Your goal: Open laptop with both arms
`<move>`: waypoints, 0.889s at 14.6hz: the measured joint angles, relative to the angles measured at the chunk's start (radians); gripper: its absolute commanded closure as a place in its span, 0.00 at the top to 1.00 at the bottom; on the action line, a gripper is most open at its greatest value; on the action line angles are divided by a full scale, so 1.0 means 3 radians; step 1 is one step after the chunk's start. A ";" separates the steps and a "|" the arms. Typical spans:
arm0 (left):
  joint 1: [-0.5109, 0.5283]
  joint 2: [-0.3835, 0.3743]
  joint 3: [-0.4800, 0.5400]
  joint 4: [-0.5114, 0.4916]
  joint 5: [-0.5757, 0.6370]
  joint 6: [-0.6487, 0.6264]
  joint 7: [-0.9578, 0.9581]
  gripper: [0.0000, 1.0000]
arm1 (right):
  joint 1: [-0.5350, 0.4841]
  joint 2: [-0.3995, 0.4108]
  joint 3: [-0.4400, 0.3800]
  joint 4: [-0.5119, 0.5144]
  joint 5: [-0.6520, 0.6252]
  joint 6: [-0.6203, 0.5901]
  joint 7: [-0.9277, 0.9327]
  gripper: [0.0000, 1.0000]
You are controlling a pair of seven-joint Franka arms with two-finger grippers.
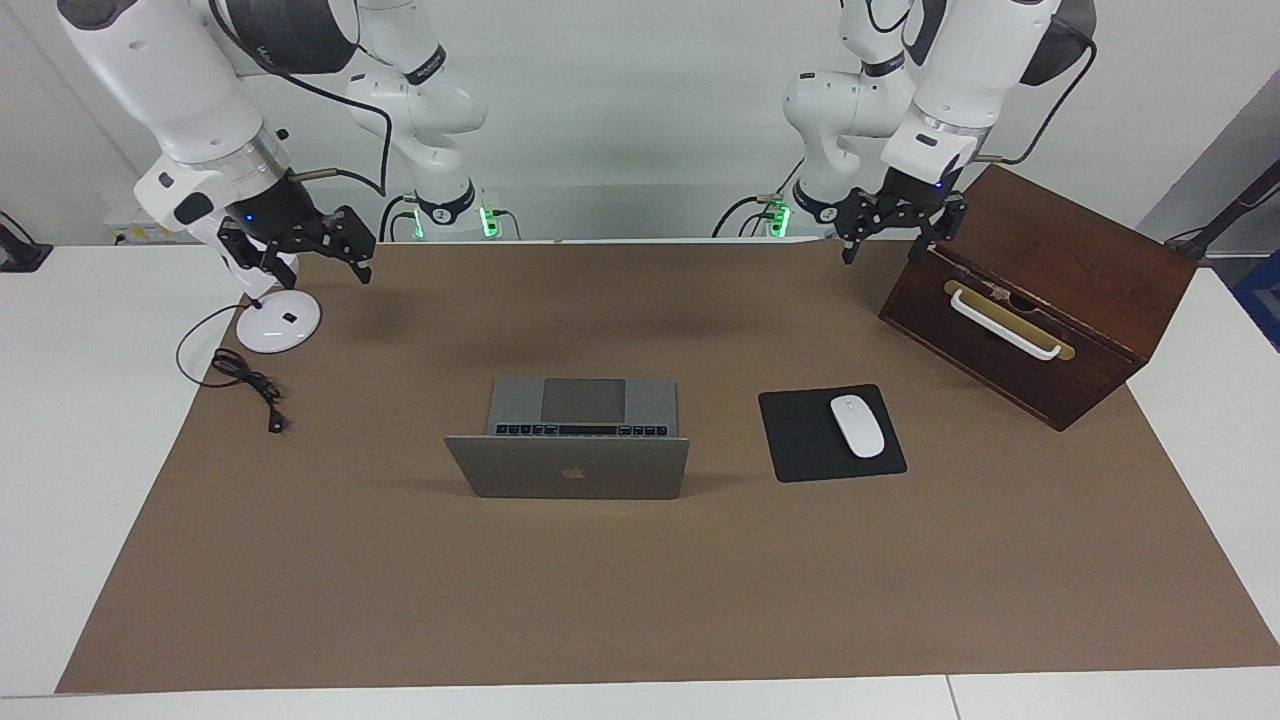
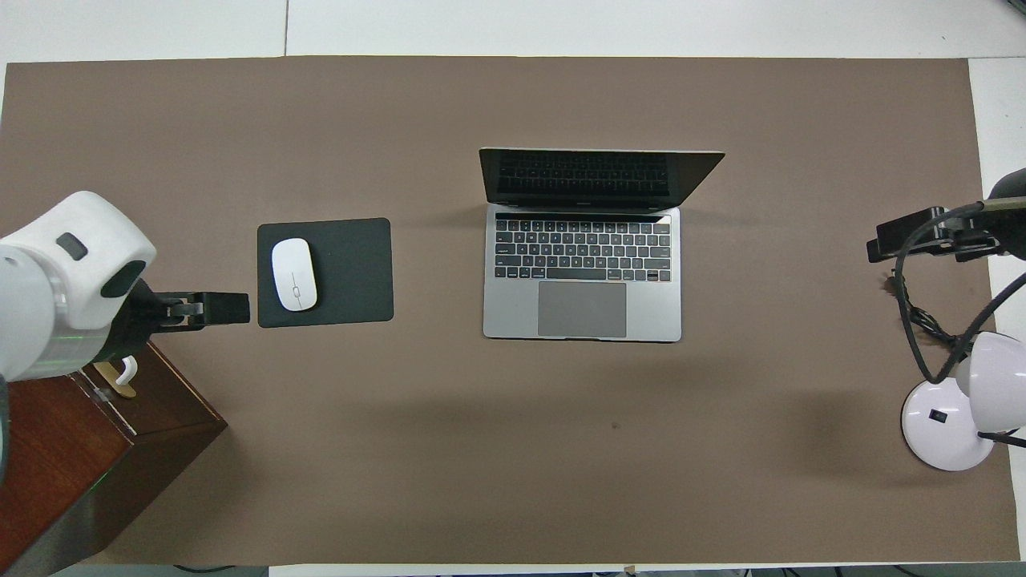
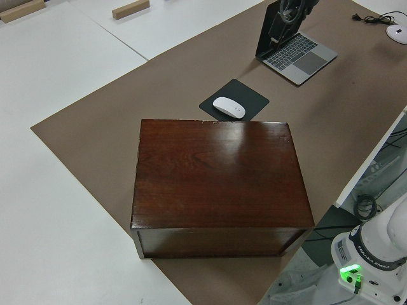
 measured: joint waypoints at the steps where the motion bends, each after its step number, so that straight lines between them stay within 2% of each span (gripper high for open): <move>1: 0.0100 0.0000 0.0002 0.0039 0.0000 -0.0057 0.0004 1.00 | 0.0003 0.0003 0.0006 0.0004 0.0000 0.0000 0.0000 1.00; 7: 0.0593 0.0092 0.0009 0.0398 0.0001 -0.0423 0.0118 1.00 | 0.0010 0.0039 0.0059 0.0012 0.0000 0.0000 0.0000 1.00; 11: 0.0652 0.0412 0.0003 0.0952 0.0065 -0.0883 0.0149 1.00 | 0.0015 0.0039 0.0079 0.0012 0.0000 0.0000 0.0000 1.00; 13: 0.0651 0.0562 -0.0007 0.1071 0.0072 -0.1014 0.0215 1.00 | 0.0015 0.0039 0.0080 0.0012 0.0000 0.0000 0.0000 1.00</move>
